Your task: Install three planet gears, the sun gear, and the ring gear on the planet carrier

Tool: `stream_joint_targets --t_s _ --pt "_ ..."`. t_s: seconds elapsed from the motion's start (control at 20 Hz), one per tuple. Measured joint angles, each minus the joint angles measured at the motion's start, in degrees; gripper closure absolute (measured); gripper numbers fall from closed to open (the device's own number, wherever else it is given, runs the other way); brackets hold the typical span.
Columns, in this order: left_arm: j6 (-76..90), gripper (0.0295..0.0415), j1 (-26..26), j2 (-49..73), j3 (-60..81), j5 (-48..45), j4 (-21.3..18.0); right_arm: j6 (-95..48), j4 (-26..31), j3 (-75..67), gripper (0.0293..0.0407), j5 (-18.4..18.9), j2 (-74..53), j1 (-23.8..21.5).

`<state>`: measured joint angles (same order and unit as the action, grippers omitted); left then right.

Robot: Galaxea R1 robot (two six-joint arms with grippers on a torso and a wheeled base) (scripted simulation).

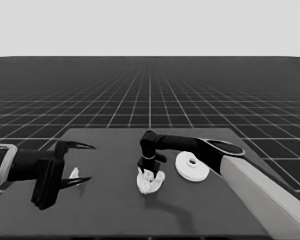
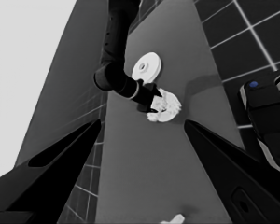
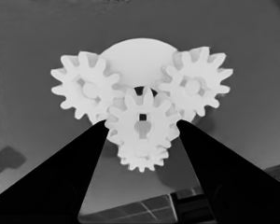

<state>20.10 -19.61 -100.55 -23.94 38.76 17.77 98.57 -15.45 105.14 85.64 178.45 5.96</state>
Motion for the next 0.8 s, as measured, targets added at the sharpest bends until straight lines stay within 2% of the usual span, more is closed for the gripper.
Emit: stream_joint_targets --t_s 0.8 --pt "0.0 0.0326 0.0 0.0 0.0 0.0 0.0 9.6 0.0 0.0 0.0391 0.0 0.0 0.0"
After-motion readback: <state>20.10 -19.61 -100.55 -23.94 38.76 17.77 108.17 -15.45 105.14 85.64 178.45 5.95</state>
